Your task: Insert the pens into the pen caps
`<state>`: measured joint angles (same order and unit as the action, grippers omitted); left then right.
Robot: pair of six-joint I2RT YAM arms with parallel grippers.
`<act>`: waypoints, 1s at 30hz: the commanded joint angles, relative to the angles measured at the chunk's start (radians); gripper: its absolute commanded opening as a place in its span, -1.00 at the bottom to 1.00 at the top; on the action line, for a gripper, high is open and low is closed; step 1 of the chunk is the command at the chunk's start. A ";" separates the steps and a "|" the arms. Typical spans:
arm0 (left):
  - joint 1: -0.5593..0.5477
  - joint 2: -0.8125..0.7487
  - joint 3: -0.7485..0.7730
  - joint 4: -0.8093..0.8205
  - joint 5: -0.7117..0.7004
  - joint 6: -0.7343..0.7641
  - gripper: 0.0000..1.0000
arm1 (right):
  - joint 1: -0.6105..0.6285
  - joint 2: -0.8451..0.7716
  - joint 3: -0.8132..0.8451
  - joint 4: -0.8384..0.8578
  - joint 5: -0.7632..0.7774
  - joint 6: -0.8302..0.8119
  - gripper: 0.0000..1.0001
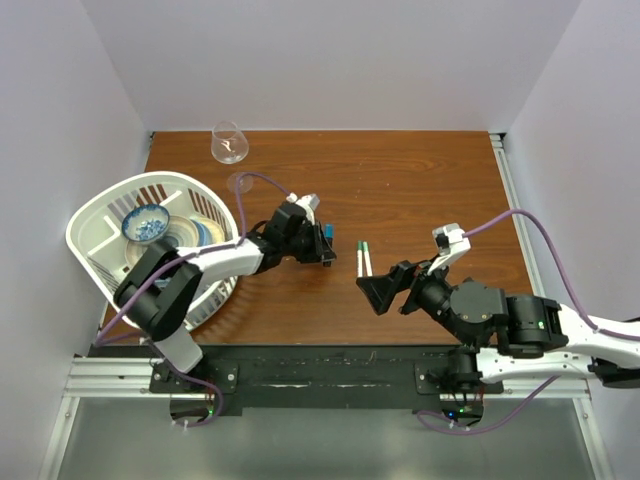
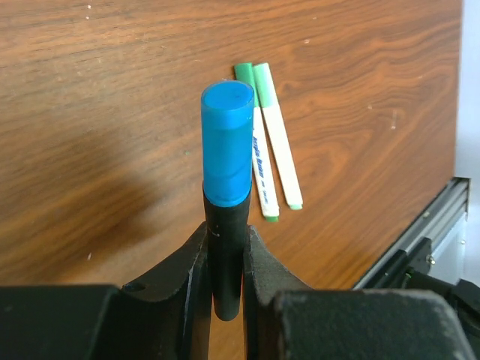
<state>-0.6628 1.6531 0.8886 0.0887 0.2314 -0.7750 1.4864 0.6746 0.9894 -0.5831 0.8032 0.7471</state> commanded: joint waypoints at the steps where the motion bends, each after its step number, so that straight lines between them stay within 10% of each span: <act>1: -0.017 0.071 0.082 0.066 -0.021 -0.023 -0.81 | 0.003 -0.001 -0.006 -0.026 0.064 0.047 0.97; 19: -0.032 0.139 0.096 -0.032 -0.049 -0.056 -0.09 | 0.003 0.054 0.040 -0.103 0.051 0.100 0.97; 23: -0.032 0.006 0.092 -0.066 -0.055 -0.034 0.00 | 0.002 0.066 0.038 -0.113 0.057 0.103 0.98; 30: -0.034 -0.321 0.041 -0.128 -0.072 0.091 0.75 | 0.003 0.079 0.029 -0.141 0.083 0.115 0.97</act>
<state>-0.6907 1.5234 0.9489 -0.0242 0.1917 -0.7750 1.4864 0.7471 0.9909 -0.7002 0.8215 0.8249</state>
